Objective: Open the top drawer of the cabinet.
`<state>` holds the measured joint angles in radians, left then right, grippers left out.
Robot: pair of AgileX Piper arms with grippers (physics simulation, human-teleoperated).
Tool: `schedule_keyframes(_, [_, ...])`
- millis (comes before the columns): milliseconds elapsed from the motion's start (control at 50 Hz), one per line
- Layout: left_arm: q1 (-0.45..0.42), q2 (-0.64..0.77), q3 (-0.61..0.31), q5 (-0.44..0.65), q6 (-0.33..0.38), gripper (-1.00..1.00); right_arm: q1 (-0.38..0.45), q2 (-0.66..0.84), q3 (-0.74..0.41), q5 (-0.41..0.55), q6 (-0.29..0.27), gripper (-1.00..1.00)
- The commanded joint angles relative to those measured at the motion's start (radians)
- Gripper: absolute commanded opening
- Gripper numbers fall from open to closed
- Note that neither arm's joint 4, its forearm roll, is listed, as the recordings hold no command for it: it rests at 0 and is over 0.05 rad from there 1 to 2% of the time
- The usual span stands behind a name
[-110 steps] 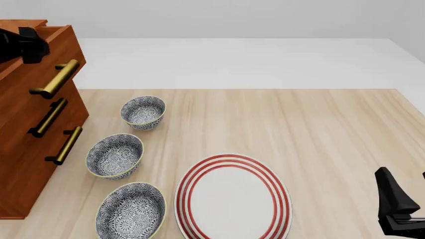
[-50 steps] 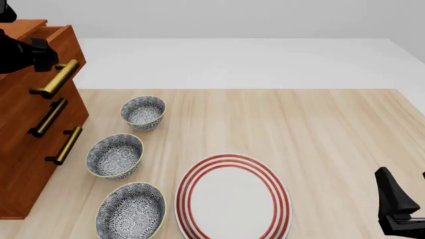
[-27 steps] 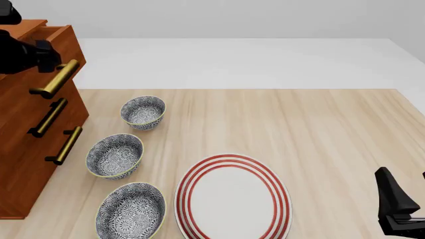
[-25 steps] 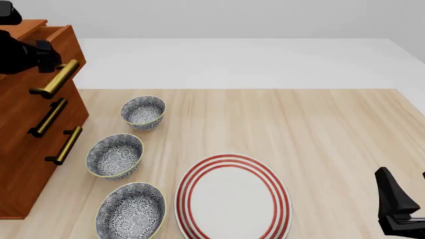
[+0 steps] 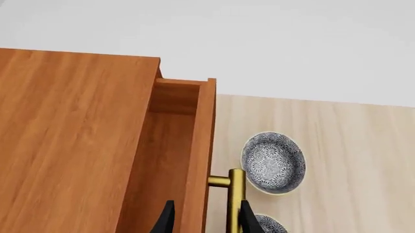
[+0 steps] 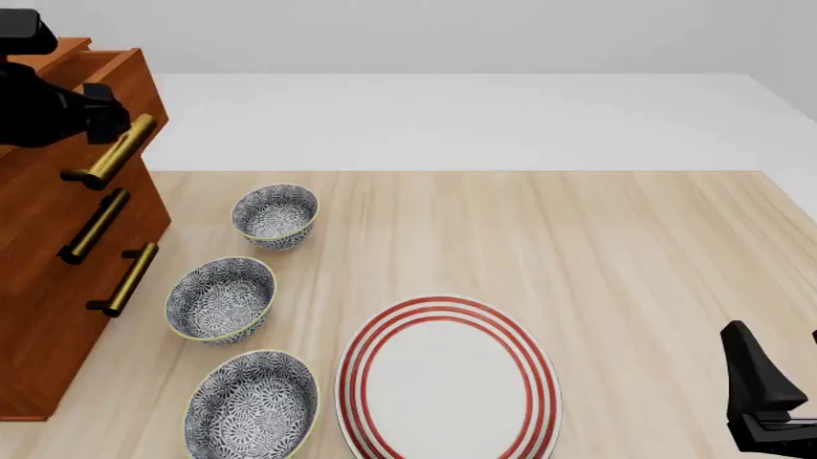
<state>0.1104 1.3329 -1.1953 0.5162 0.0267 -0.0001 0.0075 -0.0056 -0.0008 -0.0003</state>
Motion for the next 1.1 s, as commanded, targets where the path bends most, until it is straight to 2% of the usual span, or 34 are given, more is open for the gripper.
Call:
schedule_keyframes(20, [-0.015,0.001,0.004,0.011,-0.010,1.00,0.000,0.000,0.000,0.000,0.000,1.00])
schedule_keyframes(1100, [-0.075,-0.001,-0.036,0.051,-0.001,1.00,0.000,0.000,0.000,0.000,0.000,1.00])
